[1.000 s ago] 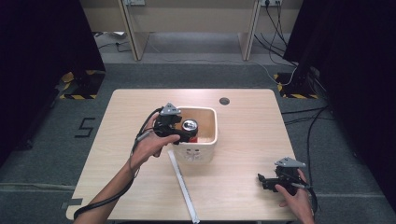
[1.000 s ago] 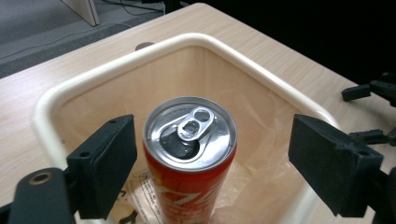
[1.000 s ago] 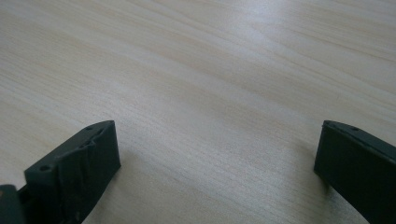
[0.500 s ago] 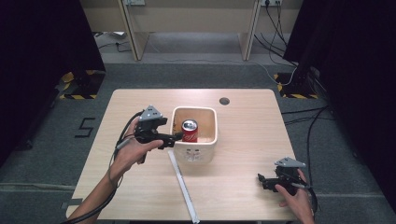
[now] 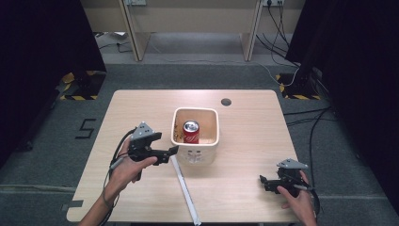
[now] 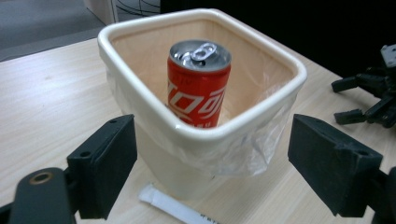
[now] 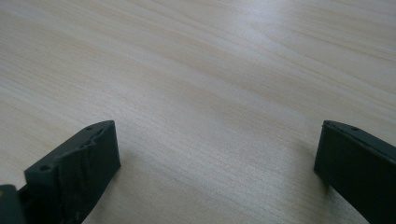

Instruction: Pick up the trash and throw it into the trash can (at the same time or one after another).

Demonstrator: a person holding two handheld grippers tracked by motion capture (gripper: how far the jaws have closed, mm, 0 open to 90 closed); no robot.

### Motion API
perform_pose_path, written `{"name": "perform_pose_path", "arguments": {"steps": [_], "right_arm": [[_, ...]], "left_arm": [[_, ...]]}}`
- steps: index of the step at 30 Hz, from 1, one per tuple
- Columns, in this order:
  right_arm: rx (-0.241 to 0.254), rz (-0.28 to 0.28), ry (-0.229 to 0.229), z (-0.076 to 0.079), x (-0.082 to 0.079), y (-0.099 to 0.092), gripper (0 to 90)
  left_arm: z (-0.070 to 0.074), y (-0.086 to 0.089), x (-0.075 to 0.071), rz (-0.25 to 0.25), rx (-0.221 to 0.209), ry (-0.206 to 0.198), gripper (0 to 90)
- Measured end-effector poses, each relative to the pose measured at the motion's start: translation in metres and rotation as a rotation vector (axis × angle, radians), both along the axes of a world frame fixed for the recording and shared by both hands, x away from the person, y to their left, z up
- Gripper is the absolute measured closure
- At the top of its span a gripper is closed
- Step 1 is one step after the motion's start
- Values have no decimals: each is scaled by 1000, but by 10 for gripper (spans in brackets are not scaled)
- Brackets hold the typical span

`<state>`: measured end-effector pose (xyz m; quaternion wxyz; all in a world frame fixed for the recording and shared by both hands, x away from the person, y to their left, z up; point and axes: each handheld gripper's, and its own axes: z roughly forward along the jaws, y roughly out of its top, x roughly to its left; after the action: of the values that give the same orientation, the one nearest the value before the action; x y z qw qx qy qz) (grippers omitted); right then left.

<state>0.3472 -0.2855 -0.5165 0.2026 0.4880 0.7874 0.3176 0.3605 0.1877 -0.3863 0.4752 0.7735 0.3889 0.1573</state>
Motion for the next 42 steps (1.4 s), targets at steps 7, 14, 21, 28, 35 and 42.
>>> {"name": "perform_pose_path", "arguments": {"steps": [7,14,21,28,35,42], "right_arm": [[0,0,0,0,0,0,1],[1,0,0,0,0,0,1],[0,0,0,0,0,0,2],[0,-1,0,0,0,0,2],[0,0,1,0,0,0,2],[0,-1,1,0,0,0,1]], "left_arm": [[-23,-2,-7,1,17,29,153],[-51,-13,-13,-8,27,66,153],[-79,-23,-19,-10,35,106,153],[-94,-26,-21,16,60,92,153],[-106,-29,-21,34,66,104,153],[-115,-34,-21,44,65,109,153]]}}
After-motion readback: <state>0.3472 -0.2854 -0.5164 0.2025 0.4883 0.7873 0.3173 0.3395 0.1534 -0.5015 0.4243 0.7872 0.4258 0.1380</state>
